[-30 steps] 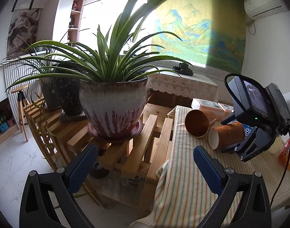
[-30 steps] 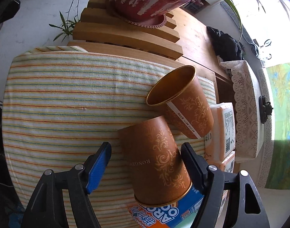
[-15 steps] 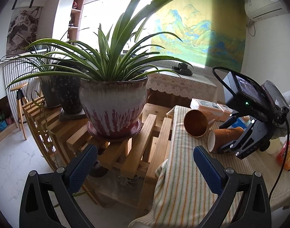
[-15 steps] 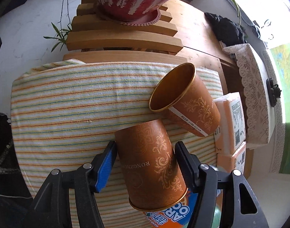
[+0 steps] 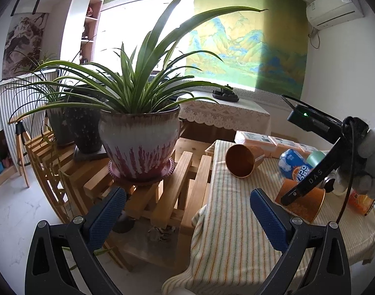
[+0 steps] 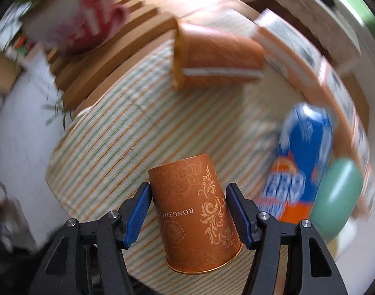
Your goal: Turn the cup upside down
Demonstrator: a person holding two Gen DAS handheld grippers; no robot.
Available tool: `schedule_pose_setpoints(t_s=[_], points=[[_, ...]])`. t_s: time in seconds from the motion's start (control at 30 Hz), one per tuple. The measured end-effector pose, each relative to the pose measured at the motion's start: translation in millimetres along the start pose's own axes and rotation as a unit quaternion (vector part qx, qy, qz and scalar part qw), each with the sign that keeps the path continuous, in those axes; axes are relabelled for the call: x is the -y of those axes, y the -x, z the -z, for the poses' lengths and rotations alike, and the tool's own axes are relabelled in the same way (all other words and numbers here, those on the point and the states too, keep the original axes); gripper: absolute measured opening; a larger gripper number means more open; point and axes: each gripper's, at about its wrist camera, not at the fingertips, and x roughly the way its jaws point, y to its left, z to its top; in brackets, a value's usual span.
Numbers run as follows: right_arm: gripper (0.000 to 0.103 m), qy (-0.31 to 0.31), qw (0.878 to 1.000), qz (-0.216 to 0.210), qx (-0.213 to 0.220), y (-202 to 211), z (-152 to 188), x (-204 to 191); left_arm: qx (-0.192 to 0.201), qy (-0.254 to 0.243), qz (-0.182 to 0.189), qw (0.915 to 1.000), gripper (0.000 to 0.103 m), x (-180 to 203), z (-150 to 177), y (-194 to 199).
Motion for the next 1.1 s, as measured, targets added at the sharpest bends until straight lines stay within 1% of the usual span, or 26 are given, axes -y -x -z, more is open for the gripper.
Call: schedule_pose_setpoints(t_s=[0.07,0.2,0.23,0.27,0.37,0.47,0.5,0.53,0.57,0.63,0.67,0.73,0.8,0.87,0.93,1.03,1.1], points=[[0.059,-0.051,0.998,-0.028,-0.002,1,11,10,-0.003,-0.006,0.008,0.9999,0.102,3,0,0],[0.059,-0.116,0.992,-0.048,-0.001,1,32,16,-0.017,-0.017,0.027,0.9993,0.102,11,1,-5],[0.059,-0.118,0.992,-0.048,0.003,1,35,16,-0.022,-0.019,0.034,0.9990,0.102,14,0,-7],[0.059,-0.119,0.992,-0.037,0.010,1,38,17,-0.029,-0.020,0.043,0.9985,0.102,16,-1,-9],[0.060,-0.110,0.993,-0.012,0.042,6,43,19,-0.044,-0.023,0.061,0.9969,0.102,21,-3,-14],[0.060,-0.092,0.993,-0.002,0.075,18,54,18,-0.066,-0.022,0.081,0.9943,0.102,24,-5,-19],[0.061,-0.085,0.993,-0.002,0.083,19,46,25,-0.074,-0.021,0.087,0.9932,0.102,26,-5,-21],[0.066,-0.076,0.993,-0.005,0.089,22,48,25,-0.083,-0.020,0.092,0.9920,0.102,27,-6,-24],[0.068,-0.070,0.993,-0.001,0.094,24,48,25,-0.094,-0.020,0.099,0.9905,0.102,29,-7,-26],[0.068,-0.057,0.991,0.017,0.121,34,55,25,-0.122,-0.012,0.119,0.9853,0.102,33,-10,-33],[0.068,-0.050,0.989,0.016,0.136,40,58,24,-0.138,-0.007,0.127,0.9822,0.102,35,-11,-38],[0.068,-0.046,0.984,0.012,0.173,53,75,26,-0.169,0.004,0.141,0.9755,0.102,42,-15,-47],[0.068,-0.040,0.977,0.015,0.210,61,94,27,-0.190,0.005,0.150,0.9703,0.102,54,-19,-54],[0.068,-0.044,0.967,0.038,0.250,65,117,27,-0.206,0.009,0.156,0.9660,0.102,67,-24,-59],[0.068,-0.058,0.956,0.042,0.286,68,142,30,-0.227,0.019,0.167,0.9591,0.102,82,-28,-67],[0.068,-0.093,0.944,0.031,0.315,67,171,43,-0.262,0.054,0.180,0.9466,0.102,98,-32,-82],[0.068,-0.110,0.937,0.037,0.331,68,191,52,-0.271,0.065,0.174,0.9445,0.102,107,-34,-89]])
